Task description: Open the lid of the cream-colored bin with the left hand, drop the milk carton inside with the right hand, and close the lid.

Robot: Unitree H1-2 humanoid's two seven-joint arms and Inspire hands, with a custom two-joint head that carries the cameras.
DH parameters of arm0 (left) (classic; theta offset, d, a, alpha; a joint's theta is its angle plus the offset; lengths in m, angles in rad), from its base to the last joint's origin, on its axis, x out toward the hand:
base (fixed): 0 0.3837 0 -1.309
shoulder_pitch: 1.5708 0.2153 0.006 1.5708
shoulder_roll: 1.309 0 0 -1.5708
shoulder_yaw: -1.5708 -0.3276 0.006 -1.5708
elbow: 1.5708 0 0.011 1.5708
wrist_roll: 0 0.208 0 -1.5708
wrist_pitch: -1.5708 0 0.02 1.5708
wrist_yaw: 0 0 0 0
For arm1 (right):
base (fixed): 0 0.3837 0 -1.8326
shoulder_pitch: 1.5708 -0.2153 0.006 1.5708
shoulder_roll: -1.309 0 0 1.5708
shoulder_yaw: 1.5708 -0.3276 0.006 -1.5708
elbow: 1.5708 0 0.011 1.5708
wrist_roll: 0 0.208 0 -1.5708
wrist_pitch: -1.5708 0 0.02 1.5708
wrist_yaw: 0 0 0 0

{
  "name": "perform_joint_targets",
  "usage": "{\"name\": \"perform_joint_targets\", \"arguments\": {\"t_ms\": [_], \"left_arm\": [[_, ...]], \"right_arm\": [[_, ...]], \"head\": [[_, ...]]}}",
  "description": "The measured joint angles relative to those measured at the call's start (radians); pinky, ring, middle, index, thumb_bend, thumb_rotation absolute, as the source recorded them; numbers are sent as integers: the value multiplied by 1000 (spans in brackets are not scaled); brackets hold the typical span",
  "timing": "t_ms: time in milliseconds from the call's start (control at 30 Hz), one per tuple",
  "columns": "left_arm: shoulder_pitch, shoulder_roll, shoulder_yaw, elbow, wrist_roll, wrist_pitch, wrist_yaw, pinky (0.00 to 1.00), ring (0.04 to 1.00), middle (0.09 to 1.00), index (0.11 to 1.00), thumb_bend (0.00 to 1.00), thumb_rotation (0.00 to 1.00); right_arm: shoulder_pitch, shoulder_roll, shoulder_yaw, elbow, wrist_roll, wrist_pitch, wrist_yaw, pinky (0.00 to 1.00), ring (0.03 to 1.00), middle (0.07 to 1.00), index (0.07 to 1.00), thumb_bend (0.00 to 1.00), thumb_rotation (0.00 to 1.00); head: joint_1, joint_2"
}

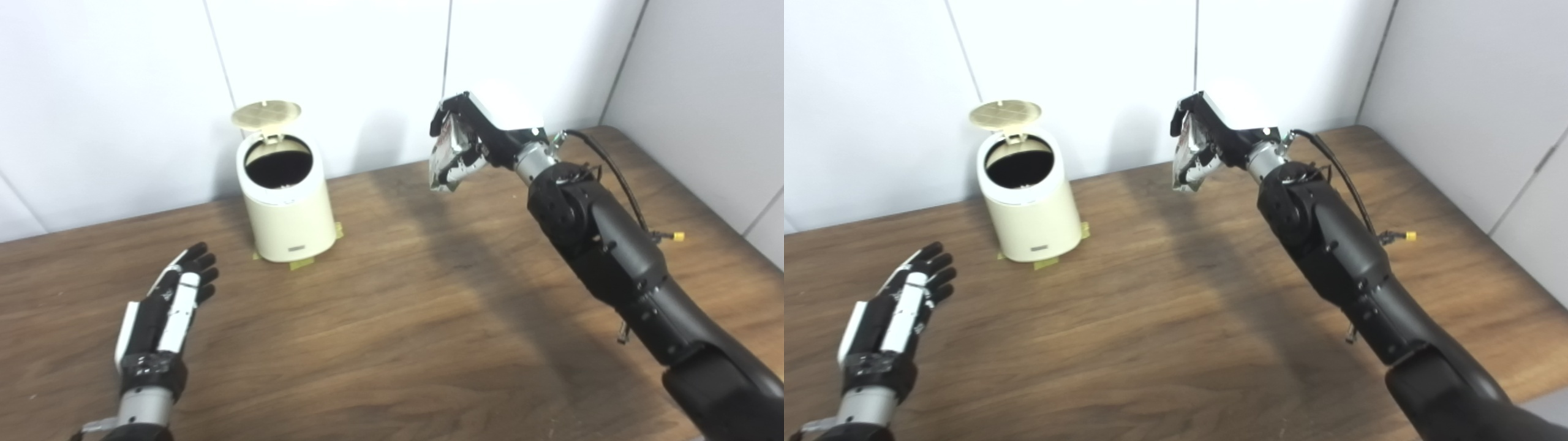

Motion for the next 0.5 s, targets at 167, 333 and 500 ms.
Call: {"name": "perform_joint_targets", "arguments": {"t_ms": [167, 333, 500], "left_arm": [[5, -12, -20, 0, 21, 0, 3, 890, 867, 852, 845, 358, 664], [8, -25, -48, 0, 50, -4, 7, 878, 865, 854, 848, 333, 684], [17, -28, -76, 1, 99, -6, 11, 868, 865, 854, 842, 315, 710]], "right_arm": [[-34, 69, 11, -58, -24, 0, 27, 348, 370, 501, 529, 514, 0], [-95, 128, 30, -60, -24, -40, 28, 364, 381, 523, 507, 514, 0], [-156, 184, 37, -28, -16, -114, 25, 361, 380, 519, 513, 514, 0]], "head": [[58, -8], [110, -18], [140, -25]]}}
